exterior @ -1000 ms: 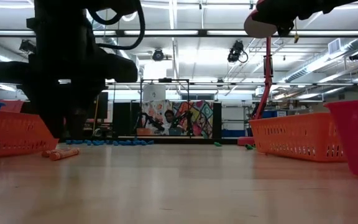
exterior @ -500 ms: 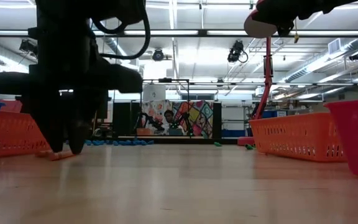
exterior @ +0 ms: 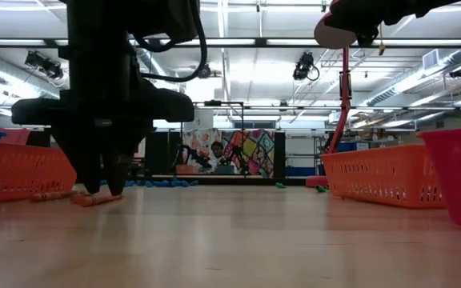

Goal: Sort crayons
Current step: Put the orange crayon into the blue bin

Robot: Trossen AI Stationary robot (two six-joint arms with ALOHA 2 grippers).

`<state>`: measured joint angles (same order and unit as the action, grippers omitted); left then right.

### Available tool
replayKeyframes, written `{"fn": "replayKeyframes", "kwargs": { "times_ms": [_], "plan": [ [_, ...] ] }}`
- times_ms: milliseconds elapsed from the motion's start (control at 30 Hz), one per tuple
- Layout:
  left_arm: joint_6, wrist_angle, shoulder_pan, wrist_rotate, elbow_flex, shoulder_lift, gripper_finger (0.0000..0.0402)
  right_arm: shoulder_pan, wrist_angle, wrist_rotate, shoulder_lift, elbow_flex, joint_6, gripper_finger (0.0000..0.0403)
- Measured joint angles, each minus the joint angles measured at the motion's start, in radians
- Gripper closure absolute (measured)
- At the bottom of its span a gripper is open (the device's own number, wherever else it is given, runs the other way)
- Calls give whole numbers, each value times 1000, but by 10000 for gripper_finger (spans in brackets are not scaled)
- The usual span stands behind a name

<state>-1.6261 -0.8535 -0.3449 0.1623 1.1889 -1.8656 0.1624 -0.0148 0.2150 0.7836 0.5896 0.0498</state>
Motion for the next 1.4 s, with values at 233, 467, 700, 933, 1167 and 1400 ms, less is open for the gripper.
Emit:
{"fn": "replayKeyframes", "kwargs": {
  "times_ms": [233, 467, 700, 933, 1167, 1400],
  "plan": [
    [52, 0, 31, 0, 0, 0, 253, 0, -1, 0, 0, 0, 0, 264],
    [70, 16, 35, 1, 0, 0, 253, 0, -1, 0, 0, 0, 0, 264],
    [66, 33, 34, 3, 0, 0, 253, 0, -1, 0, 0, 0, 0, 264],
    [57, 34, 40, 21, 0, 0, 253, 0, -1, 0, 0, 0, 0, 264],
    [70, 39, 57, 22, 0, 0, 259, 0, -1, 0, 0, 0, 0, 264],
    [81, 64, 62, 16, -19, 0, 260, 0, -1, 0, 0, 0, 0, 264]
  ]
}}
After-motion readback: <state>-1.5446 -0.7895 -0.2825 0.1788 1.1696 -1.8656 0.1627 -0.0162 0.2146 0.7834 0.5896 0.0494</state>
